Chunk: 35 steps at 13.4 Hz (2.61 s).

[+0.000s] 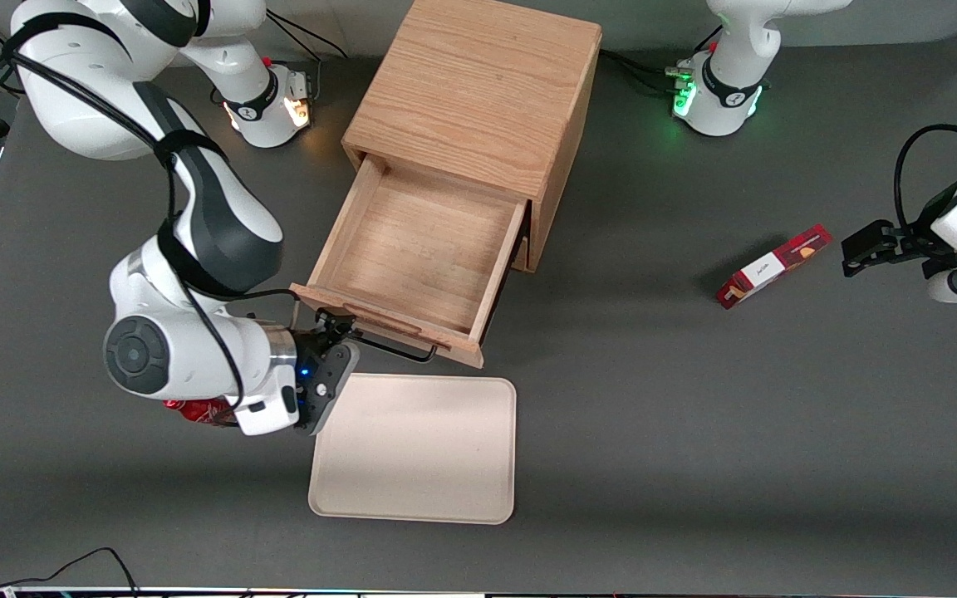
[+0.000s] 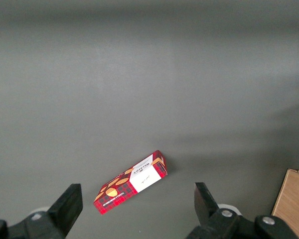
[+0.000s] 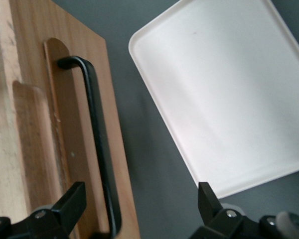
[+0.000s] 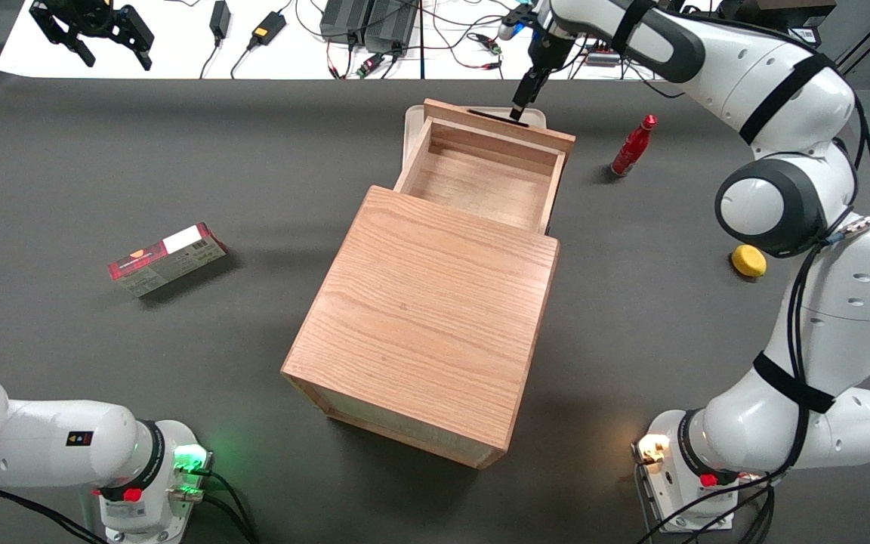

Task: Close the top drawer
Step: 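Lower the right gripper against the drawer front next to the black handle, then push the drawer front with the right gripper into the cabinet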

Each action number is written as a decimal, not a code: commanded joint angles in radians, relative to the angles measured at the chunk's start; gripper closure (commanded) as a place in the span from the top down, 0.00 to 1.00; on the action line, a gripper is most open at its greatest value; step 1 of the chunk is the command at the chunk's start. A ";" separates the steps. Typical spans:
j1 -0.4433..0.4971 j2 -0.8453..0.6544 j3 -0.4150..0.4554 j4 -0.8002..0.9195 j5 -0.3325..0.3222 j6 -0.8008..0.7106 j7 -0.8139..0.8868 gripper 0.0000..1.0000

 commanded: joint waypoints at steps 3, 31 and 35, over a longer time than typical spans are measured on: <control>0.007 0.035 0.002 0.028 0.056 -0.002 0.031 1.00; 0.027 0.014 0.027 -0.078 0.047 0.036 0.108 1.00; 0.021 -0.044 0.040 -0.164 0.050 0.049 0.128 1.00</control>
